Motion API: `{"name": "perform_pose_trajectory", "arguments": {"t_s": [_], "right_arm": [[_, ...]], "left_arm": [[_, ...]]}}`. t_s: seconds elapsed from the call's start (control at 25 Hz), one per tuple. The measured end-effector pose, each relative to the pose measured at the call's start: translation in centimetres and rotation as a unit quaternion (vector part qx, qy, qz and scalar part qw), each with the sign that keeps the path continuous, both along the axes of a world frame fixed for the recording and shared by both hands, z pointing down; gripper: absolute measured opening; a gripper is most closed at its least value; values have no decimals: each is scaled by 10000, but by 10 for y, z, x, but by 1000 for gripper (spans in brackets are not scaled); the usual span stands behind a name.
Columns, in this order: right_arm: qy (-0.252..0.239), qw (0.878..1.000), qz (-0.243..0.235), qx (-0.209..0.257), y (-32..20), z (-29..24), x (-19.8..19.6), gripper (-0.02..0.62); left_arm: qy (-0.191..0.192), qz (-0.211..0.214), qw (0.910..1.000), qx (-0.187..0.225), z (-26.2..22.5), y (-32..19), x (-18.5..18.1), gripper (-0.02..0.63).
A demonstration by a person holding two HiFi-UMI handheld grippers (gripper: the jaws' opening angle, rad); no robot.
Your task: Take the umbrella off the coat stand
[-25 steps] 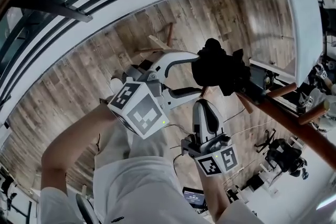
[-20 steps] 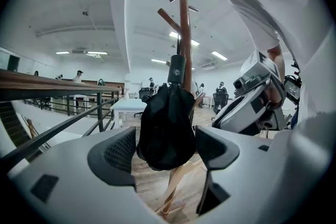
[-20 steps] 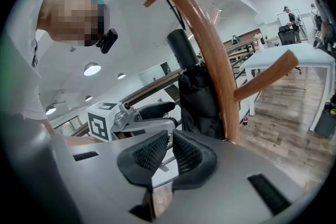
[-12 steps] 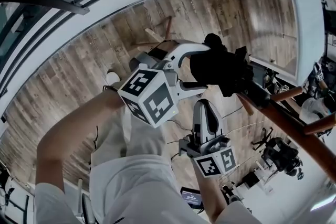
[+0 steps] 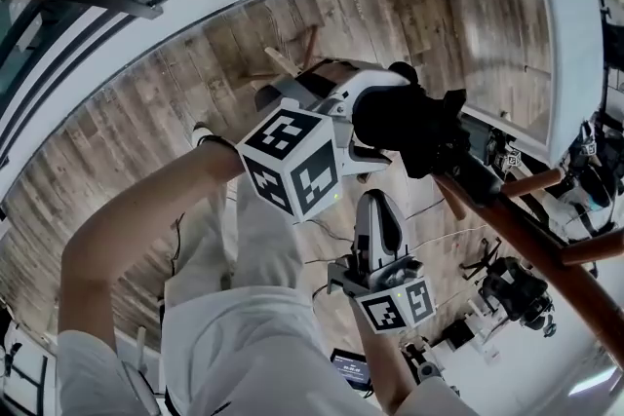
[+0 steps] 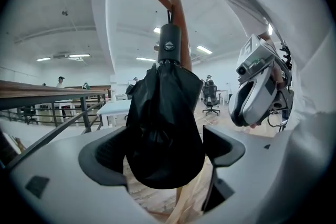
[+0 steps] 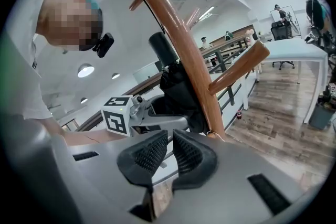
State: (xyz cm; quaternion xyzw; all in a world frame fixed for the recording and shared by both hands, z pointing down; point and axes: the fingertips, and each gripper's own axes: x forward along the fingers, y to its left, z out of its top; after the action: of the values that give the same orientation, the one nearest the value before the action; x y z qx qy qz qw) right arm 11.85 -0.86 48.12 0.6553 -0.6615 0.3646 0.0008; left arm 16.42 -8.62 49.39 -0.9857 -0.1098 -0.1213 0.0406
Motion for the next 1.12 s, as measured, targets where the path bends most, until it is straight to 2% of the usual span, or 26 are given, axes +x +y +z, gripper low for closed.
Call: {"name": "perform_pose_trajectory", "arguments": {"t_s": [0.24, 0.52, 1.04, 1.12], "right_arm": [[-50, 10000, 24, -35, 2, 1, 5, 51], [-90, 9999, 30, -62, 2, 3, 9, 51], [-145, 9998, 35, -141, 2, 6, 16, 51], [-157, 9998, 36, -151, 1, 8, 17, 51]], "left_arm": [[32, -77, 9999, 116, 0, -8, 7, 417], [130, 451, 9988, 169, -4, -3, 25, 417], [138, 805, 9963, 276, -1, -4, 35, 411], [111, 934, 9951, 297, 0, -1, 34, 379]]}}
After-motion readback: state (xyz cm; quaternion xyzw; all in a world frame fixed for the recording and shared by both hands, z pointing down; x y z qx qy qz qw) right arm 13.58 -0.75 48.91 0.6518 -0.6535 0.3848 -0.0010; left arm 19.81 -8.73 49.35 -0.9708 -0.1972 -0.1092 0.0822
